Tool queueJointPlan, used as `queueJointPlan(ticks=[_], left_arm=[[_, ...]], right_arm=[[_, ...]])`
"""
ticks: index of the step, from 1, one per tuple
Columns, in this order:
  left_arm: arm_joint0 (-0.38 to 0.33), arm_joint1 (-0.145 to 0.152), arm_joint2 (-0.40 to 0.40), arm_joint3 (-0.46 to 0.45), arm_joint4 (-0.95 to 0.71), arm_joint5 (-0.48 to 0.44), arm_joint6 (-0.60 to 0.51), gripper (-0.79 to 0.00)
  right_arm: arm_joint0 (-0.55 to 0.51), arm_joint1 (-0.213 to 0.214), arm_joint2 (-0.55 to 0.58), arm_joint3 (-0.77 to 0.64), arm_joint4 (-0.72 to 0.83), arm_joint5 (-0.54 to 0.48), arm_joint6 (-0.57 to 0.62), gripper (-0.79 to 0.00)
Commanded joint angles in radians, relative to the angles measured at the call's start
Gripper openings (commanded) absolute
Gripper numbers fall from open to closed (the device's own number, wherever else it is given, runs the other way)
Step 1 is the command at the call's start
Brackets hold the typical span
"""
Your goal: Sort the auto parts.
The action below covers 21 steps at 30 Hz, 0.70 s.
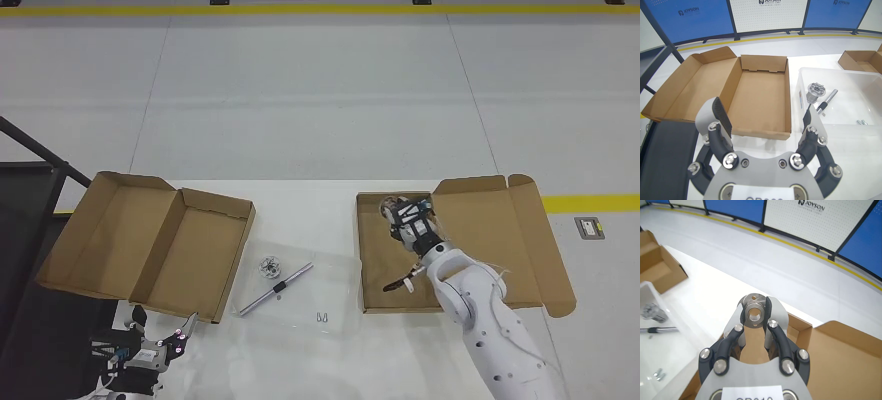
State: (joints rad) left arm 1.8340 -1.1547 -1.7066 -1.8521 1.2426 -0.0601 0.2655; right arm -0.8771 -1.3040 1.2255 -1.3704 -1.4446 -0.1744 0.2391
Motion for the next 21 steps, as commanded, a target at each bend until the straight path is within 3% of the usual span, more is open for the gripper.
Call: queueJointPlan(ticks=[1, 5, 12, 21], left_arm=[[0.0, 0.0, 0.0, 0.0, 0.0, 0.0, 0.0, 0.0], [0.0, 0.0, 0.0, 0.0, 0.0, 0.0, 0.0, 0.0], [0.0, 0.0, 0.0, 0.0, 0.0, 0.0, 0.0, 0.0], [0.0, 0.0, 0.0, 0.0, 0.0, 0.0, 0.0, 0.0]], right_arm=[[0.035, -0.005, -0.022, 0.064, -0.033, 0.037, 0.054, -0.785], [0.115, -0.022, -0.081, 0.201, -0.088, 0.076, 0.129, -0.785], [0.233, -0.055, -0.152, 0.433, -0.074, 0.071, 0.149, -0.785], [0.315, -0.085, -0.2, 0.593, -0.058, 0.047, 0.152, -0.785]])
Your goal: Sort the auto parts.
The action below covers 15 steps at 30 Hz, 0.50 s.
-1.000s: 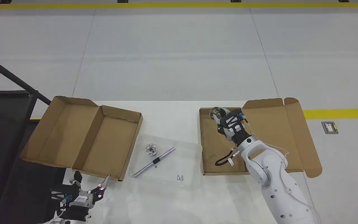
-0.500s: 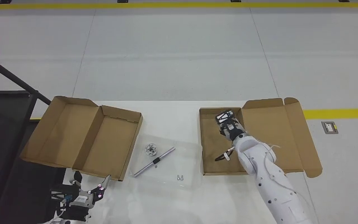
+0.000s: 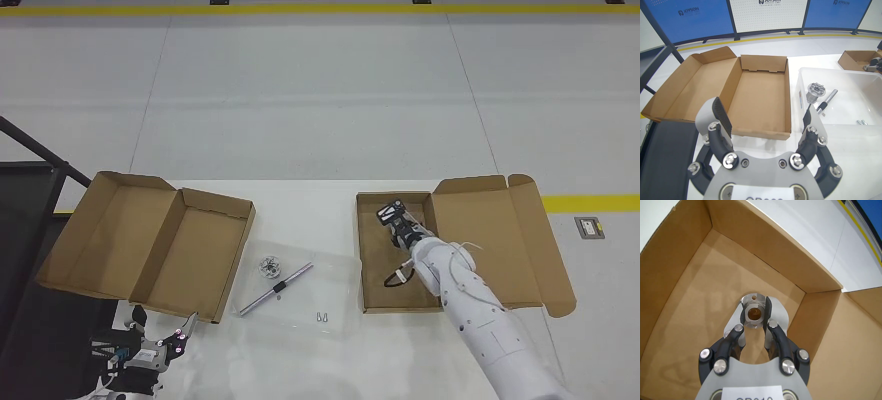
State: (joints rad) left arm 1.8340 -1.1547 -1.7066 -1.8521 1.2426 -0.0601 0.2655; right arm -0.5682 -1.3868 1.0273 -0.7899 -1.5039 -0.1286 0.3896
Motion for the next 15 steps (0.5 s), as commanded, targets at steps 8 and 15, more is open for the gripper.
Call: queueJointPlan(ticks=[8, 15], left_arm=[[0.0, 0.0, 0.0, 0.0, 0.0, 0.0, 0.0, 0.0], [0.0, 0.0, 0.0, 0.0, 0.0, 0.0, 0.0, 0.0]], right_arm=[[0.026, -0.01, -0.003, 0.047, 0.003, 0.005, -0.02, 0.0], [-0.04, 0.015, 0.038, -0.144, -0.046, -0.013, -0.051, 0.0]])
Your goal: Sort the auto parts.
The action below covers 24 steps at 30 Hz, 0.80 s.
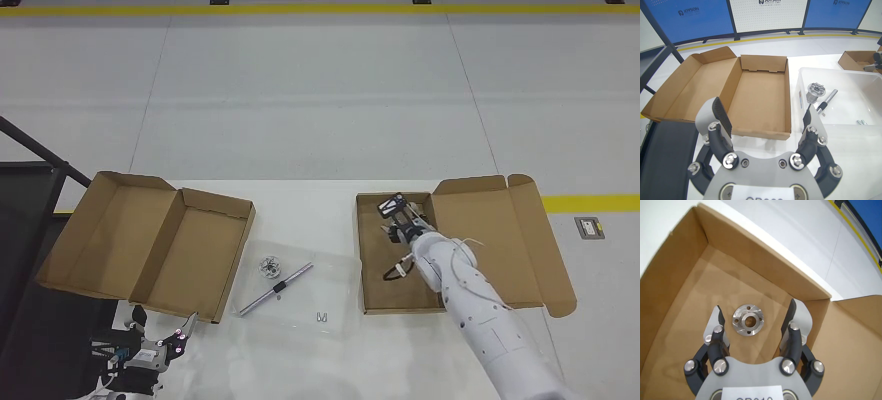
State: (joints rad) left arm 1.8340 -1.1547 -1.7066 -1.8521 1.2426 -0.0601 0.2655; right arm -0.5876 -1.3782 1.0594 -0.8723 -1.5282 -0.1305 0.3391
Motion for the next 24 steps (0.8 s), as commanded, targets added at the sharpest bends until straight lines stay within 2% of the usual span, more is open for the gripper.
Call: queueJointPlan(ticks=[1, 7, 11, 17, 24], left_arm=[[0.0, 0.0, 0.0, 0.0, 0.0, 0.0, 0.0, 0.0], [0.0, 0.0, 0.0, 0.0, 0.0, 0.0, 0.0, 0.0], [0.0, 0.0, 0.0, 0.0, 0.0, 0.0, 0.0, 0.0], [0.0, 0.0, 0.0, 0.0, 0.0, 0.0, 0.0, 0.0], [0.0, 0.0, 0.0, 0.0, 0.0, 0.0, 0.0, 0.0]], right_arm=[[-0.047, 0.014, 0.015, -0.127, -0.034, -0.027, -0.005, 0.0], [-0.259, 0.063, 0.089, -0.602, -0.143, -0.17, 0.054, 0.0], [-0.355, 0.08, 0.093, -0.799, -0.195, -0.284, 0.086, 0.0], [-0.371, 0.078, 0.011, -0.875, -0.228, -0.395, 0.137, 0.0], [-0.362, 0.075, -0.007, -0.869, -0.23, -0.403, 0.152, 0.0]])
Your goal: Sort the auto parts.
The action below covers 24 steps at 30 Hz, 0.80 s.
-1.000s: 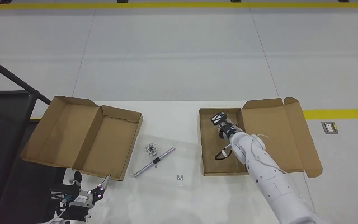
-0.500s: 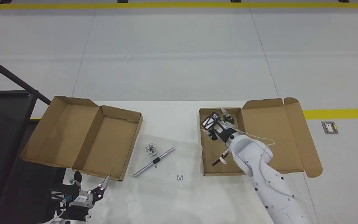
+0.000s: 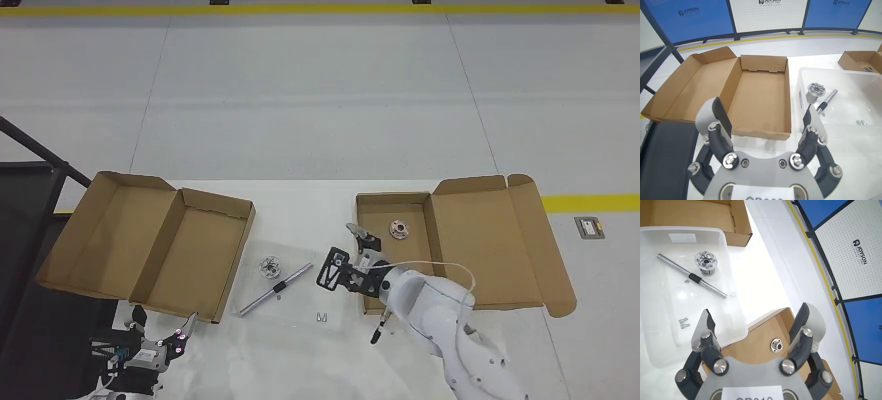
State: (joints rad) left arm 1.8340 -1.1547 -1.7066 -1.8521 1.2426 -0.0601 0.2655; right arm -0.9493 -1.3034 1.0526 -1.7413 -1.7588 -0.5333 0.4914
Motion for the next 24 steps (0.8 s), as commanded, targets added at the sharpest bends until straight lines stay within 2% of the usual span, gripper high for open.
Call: queueJointPlan(ticks=[1, 4, 6, 8, 13, 17, 18, 21, 24], left_arm=[[0.0, 0.0, 0.0, 0.0, 0.0, 0.0, 0.0, 0.0], [0.0, 0.0, 0.0, 0.0, 0.0, 0.0, 0.0, 0.0], [0.0, 0.0, 0.0, 0.0, 0.0, 0.0, 0.0, 0.0], [0.0, 0.0, 0.0, 0.0, 0.0, 0.0, 0.0, 0.0], [0.0, 0.0, 0.0, 0.0, 0.0, 0.0, 0.0, 0.0], [0.0, 0.0, 0.0, 0.0, 0.0, 0.0, 0.0, 0.0], [0.0, 0.0, 0.0, 0.0, 0.0, 0.0, 0.0, 0.0], [0.0, 0.0, 0.0, 0.0, 0.0, 0.0, 0.0, 0.0], [0.0, 0.0, 0.0, 0.0, 0.0, 0.0, 0.0, 0.0]], right_arm=[[0.0, 0.0, 0.0, 0.0, 0.0, 0.0, 0.0, 0.0], [0.0, 0.0, 0.0, 0.0, 0.0, 0.0, 0.0, 0.0], [-0.017, 0.001, 0.002, -0.011, 0.004, 0.008, -0.04, 0.0], [-0.01, 0.003, -0.021, 0.003, -0.007, -0.069, -0.063, 0.0], [0.106, -0.024, -0.147, 0.133, 0.02, -0.185, -0.036, 0.0], [0.214, -0.061, -0.245, 0.293, 0.068, -0.222, 0.028, 0.0], [0.235, -0.072, -0.265, 0.33, 0.094, -0.235, 0.039, -0.006], [0.293, -0.098, -0.314, 0.43, 0.15, -0.269, 0.067, -0.114], [0.332, -0.119, -0.347, 0.495, 0.192, -0.289, 0.083, -0.142]])
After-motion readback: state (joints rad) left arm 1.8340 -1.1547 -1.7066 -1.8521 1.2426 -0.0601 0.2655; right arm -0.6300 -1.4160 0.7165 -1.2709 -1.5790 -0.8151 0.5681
